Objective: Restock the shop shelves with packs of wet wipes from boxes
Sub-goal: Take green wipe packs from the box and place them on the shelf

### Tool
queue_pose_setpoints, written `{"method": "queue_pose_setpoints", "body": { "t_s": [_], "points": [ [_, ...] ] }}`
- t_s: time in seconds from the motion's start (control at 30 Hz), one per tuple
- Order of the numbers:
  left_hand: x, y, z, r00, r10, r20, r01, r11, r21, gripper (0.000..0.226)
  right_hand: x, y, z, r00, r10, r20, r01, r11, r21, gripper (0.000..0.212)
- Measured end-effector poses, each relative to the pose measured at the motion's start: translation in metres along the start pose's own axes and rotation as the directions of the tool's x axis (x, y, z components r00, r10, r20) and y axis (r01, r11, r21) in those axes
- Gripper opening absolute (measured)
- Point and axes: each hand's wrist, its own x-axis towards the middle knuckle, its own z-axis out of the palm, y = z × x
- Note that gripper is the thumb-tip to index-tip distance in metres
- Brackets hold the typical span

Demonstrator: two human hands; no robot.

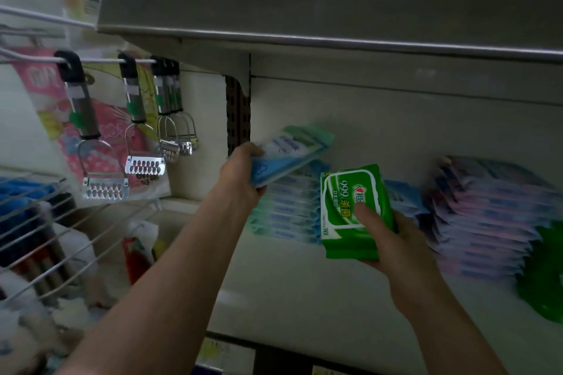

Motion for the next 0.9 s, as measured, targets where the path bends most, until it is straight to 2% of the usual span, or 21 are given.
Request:
{"method": "queue_pose_setpoints", "body": {
  "t_s": [0.07, 0.17, 0.33, 0.43, 0.5, 0.6, 0.67, 0.7, 0.77, 0.8, 0.83, 0.9],
  "points": [
    [0.003, -0.005, -0.004, 0.999, 0.013, -0.035, -0.014, 1.0, -0.028, 0.017, 0.003, 0.002, 0.005, 1.0, 0.007, 0.015, -0.007, 1.0, 0.011, 0.01],
    [0.009, -0.009, -0.006, 0.994, 0.092, -0.059, -0.099, 0.988, -0.122, 0.04, 0.005, 0.005, 0.011, 0.999, 0.013, 0.041, -0.013, 1.0, 0.013, 0.006],
    [0.0, -0.022, 0.004, 0.994, 0.082, -0.068, -0.094, 0.975, -0.2, 0.036, 0.005, 0.007, 0.016, 0.998, 0.024, 0.065, -0.025, 0.999, 0.02, 0.007],
    [-0.001, -0.029, 0.013, 0.998, 0.017, -0.062, -0.022, 0.997, -0.073, 0.03, 0.004, 0.006, 0.014, 0.997, 0.031, 0.076, -0.033, 0.999, 0.03, 0.01],
    [-0.004, -0.029, 0.021, 1.0, -0.015, 0.011, 0.015, 1.0, -0.006, 0.007, 0.004, 0.006, 0.011, 0.996, 0.033, 0.079, -0.036, 0.998, 0.045, 0.01],
    [-0.009, -0.027, 0.027, 0.998, -0.012, 0.068, -0.003, 0.974, 0.228, 0.009, 0.003, 0.006, 0.007, 0.996, 0.037, 0.083, -0.042, 0.998, 0.057, 0.01],
    [-0.008, -0.03, 0.024, 0.991, 0.126, 0.044, -0.132, 0.879, 0.458, 0.008, 0.002, 0.005, 0.005, 0.995, 0.044, 0.092, -0.049, 0.997, 0.056, 0.009],
    [-0.005, -0.032, 0.021, 0.97, 0.238, 0.049, -0.223, 0.793, 0.567, 0.009, 0.002, 0.005, 0.004, 0.994, 0.045, 0.095, -0.051, 0.997, 0.054, 0.009],
    [0.001, -0.036, 0.015, 0.878, 0.469, 0.093, -0.372, 0.547, 0.75, 0.003, 0.002, 0.005, 0.001, 0.994, 0.046, 0.095, -0.051, 0.997, 0.049, 0.008],
    [0.003, -0.037, 0.013, 0.834, 0.541, 0.108, -0.386, 0.432, 0.816, 0.013, 0.002, 0.005, 0.0, 0.994, 0.048, 0.093, -0.052, 0.998, 0.047, 0.009],
    [0.006, -0.036, 0.011, 0.802, 0.581, 0.136, -0.396, 0.348, 0.85, 0.024, 0.001, 0.005, 0.0, 0.994, 0.051, 0.093, -0.055, 0.997, 0.045, 0.009],
    [0.011, -0.032, 0.012, 0.787, 0.585, 0.198, -0.405, 0.246, 0.881, 0.038, 0.001, 0.005, 0.0, 0.994, 0.055, 0.097, -0.059, 0.997, 0.042, 0.012]
  ]
}}
